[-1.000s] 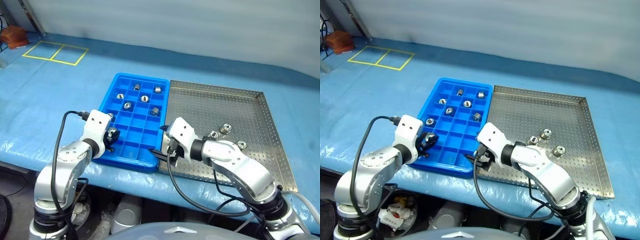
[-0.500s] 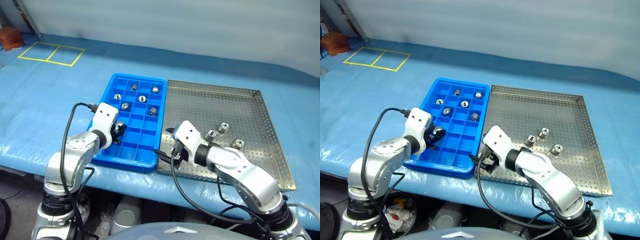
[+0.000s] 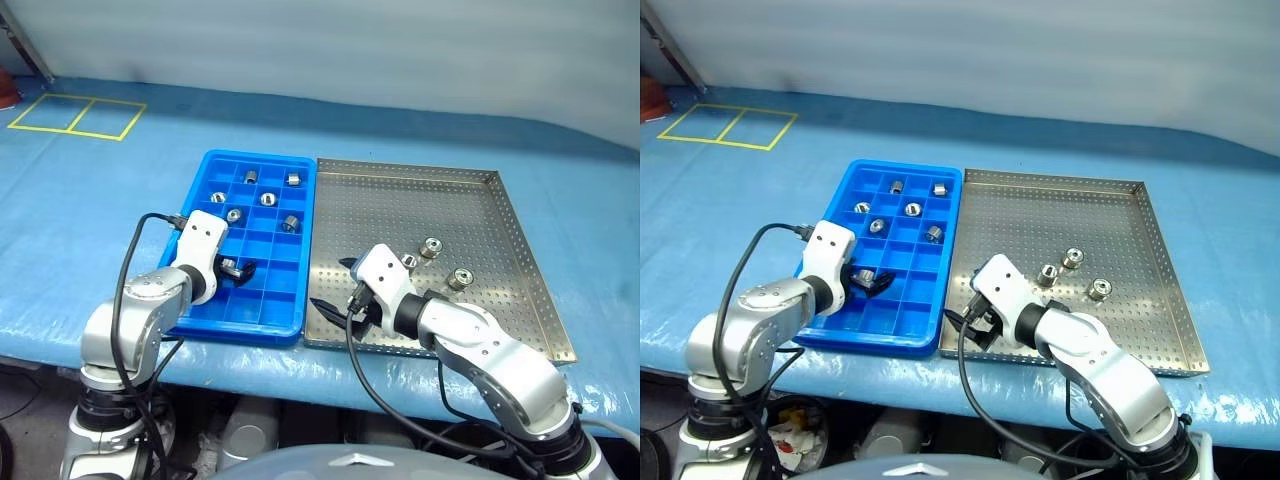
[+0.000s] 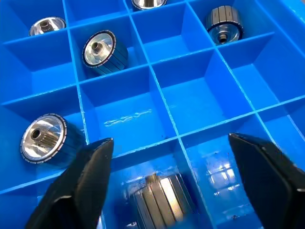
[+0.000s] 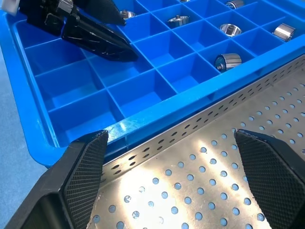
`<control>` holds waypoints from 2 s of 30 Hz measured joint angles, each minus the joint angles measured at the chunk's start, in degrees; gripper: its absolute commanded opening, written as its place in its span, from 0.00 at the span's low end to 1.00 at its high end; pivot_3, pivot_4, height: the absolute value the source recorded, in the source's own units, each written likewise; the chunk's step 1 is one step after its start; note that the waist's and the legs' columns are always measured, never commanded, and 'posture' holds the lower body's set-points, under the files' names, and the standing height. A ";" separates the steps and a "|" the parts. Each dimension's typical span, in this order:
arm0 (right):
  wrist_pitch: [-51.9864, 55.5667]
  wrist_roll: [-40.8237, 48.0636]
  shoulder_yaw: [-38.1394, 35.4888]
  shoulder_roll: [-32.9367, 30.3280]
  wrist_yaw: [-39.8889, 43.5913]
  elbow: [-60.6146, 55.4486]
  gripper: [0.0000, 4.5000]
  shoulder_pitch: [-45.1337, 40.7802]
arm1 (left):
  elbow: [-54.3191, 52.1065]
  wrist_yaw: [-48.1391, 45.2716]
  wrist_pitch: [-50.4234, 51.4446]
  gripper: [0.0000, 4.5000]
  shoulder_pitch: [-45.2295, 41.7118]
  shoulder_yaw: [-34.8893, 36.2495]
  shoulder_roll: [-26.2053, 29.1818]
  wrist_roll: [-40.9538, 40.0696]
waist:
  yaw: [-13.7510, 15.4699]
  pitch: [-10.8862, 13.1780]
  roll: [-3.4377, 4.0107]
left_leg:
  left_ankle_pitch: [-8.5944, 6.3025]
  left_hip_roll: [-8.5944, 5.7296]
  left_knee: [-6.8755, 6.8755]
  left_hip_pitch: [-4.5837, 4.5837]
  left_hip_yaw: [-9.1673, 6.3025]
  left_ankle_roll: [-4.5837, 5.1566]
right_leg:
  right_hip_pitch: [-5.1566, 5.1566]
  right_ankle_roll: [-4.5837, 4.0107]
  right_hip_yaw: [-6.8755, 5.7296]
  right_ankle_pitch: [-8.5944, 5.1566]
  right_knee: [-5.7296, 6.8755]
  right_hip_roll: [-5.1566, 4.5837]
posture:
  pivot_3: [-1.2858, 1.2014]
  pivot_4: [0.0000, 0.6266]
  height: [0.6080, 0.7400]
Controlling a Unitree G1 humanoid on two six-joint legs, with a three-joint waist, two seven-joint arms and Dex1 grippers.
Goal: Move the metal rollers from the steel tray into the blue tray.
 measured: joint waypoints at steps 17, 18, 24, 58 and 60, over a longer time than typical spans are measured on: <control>4.27 -0.75 -10.75 -0.16 -6.77 -10.28 1.00 15.25 | 19.01 -13.79 -17.62 1.00 -19.86 -14.10 -4.87 -7.89 | -3.36 0.04 -0.06 | 0.00 -0.16 0.07 -0.06 0.04 0.00 | 0.02 0.04 0.04 0.00 -0.07 -0.02 | 0.52 0.24 1.00; 4.68 -0.93 -11.82 0.27 -7.53 -11.29 1.00 16.90 | 21.71 -14.45 -19.67 1.00 -21.63 -15.89 -5.77 -7.16 | -3.80 0.04 -0.06 | 0.00 -0.16 0.06 -0.05 0.05 0.01 | 0.03 0.05 0.06 0.01 -0.06 -0.03 | 0.50 0.24 1.00; 1.81 -0.98 -15.86 1.15 -13.04 -13.24 1.00 26.28 | 37.69 -18.97 -31.28 1.00 -28.77 -25.46 -10.87 -1.89 | -7.08 0.03 -0.05 | -0.03 -0.31 0.03 0.02 0.26 0.05 | -0.01 0.08 0.23 0.01 -0.05 0.06 | 0.46 0.24 1.00; -4.77 7.19 -13.90 -3.82 -25.28 -13.29 1.00 26.05 | 64.07 -18.72 -44.85 0.37 -29.86 -24.98 -20.61 10.61 | -10.95 0.01 -0.03 | -0.05 0.00 0.05 0.08 0.65 0.10 | -0.15 0.63 0.68 0.33 0.02 0.18 | 0.47 0.24 1.00; -3.66 7.33 -13.85 -3.87 -24.55 -13.28 1.00 24.45 | 57.76 -19.76 -41.79 0.37 -28.34 -22.95 -18.94 8.65 | -10.70 0.01 -0.03 | -0.05 0.05 0.06 0.08 0.64 0.09 | -0.16 0.63 0.67 0.33 0.05 0.18 | 0.49 0.24 1.00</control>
